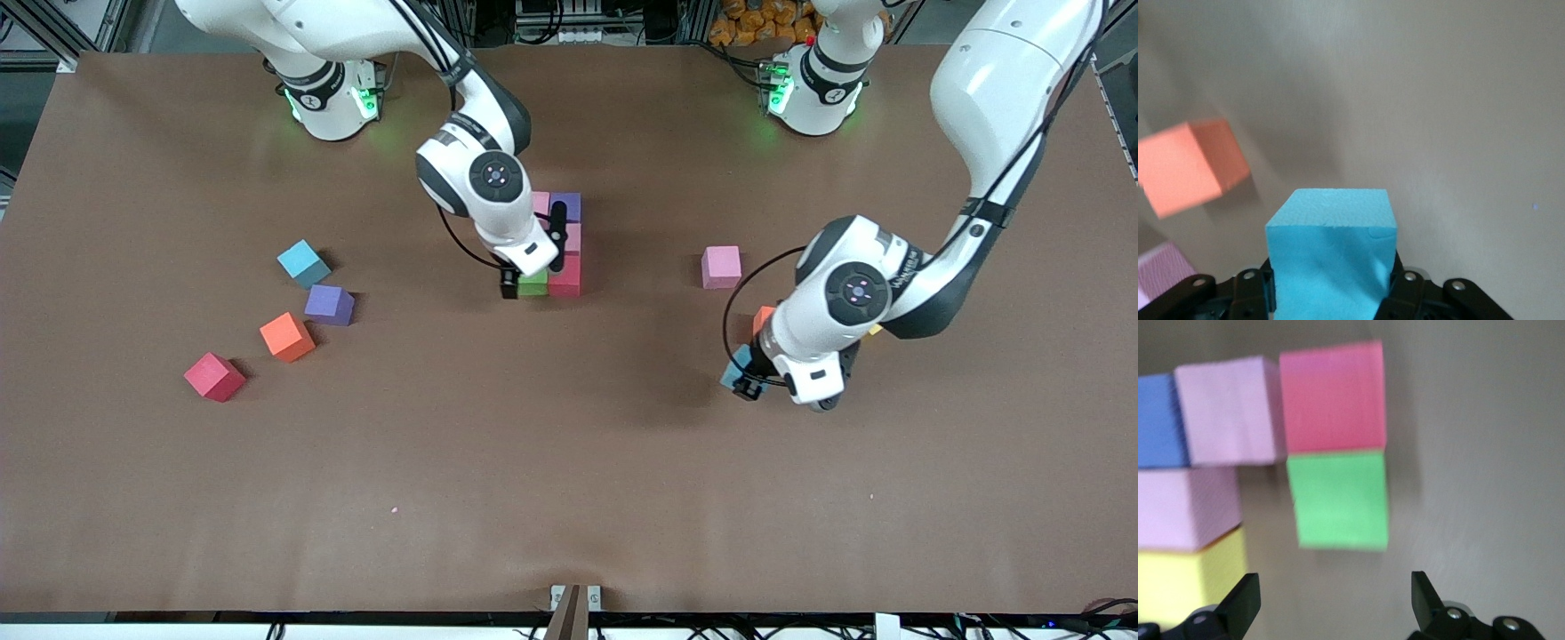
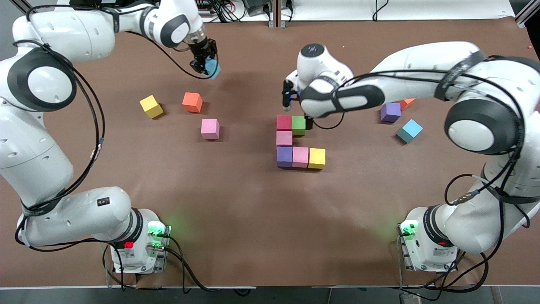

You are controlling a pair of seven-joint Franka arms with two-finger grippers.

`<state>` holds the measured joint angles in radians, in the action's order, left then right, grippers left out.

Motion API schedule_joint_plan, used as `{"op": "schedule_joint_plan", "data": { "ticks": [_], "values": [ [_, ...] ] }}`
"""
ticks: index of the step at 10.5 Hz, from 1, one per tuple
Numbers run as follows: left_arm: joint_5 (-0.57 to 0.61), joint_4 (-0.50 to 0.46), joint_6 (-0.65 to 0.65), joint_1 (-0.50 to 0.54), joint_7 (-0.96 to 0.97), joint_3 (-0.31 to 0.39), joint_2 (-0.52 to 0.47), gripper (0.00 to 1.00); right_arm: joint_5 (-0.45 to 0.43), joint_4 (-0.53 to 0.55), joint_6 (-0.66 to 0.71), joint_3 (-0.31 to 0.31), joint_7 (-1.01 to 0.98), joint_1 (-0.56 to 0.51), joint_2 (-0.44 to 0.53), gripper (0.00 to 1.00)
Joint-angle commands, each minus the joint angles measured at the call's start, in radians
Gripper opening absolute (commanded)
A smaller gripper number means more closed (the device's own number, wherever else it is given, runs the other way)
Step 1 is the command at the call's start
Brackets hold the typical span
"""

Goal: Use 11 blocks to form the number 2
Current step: 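Release green with the right gripper while the left gripper carries blue over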

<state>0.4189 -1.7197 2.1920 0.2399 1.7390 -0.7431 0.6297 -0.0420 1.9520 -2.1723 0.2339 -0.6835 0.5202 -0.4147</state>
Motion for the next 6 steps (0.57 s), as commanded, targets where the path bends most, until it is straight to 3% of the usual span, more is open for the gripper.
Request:
{"op": "schedule_joint_plan", "data": {
  "ticks": [1, 3, 5, 6],
  "values": [
    [0.008, 0.032, -0.057, -0.098, 0.165, 0.001, -0.007, 0.32, 0.047, 0.012, 0.139, 0.015, -0.004, -0.124, 0.075, 1.00],
    [0.008, 0.049, -0.061, -0.184, 0.290, 0.002, 0.002, 0.32, 0.044, 0.037, 0.163, -0.005, -0.001, -0.254, 0.141, 1.00],
    [0.011, 0.084, -0.061, -0.273, 0.414, 0.008, 0.030, 0.32, 0.024, 0.080, 0.157, -0.097, -0.010, -0.288, 0.183, 1.00],
    [0.011, 0.101, -0.061, -0.318, 0.475, 0.011, 0.044, 0.32, 0.016, 0.099, 0.158, -0.103, -0.011, -0.342, 0.206, 1.00]
  ]
}}
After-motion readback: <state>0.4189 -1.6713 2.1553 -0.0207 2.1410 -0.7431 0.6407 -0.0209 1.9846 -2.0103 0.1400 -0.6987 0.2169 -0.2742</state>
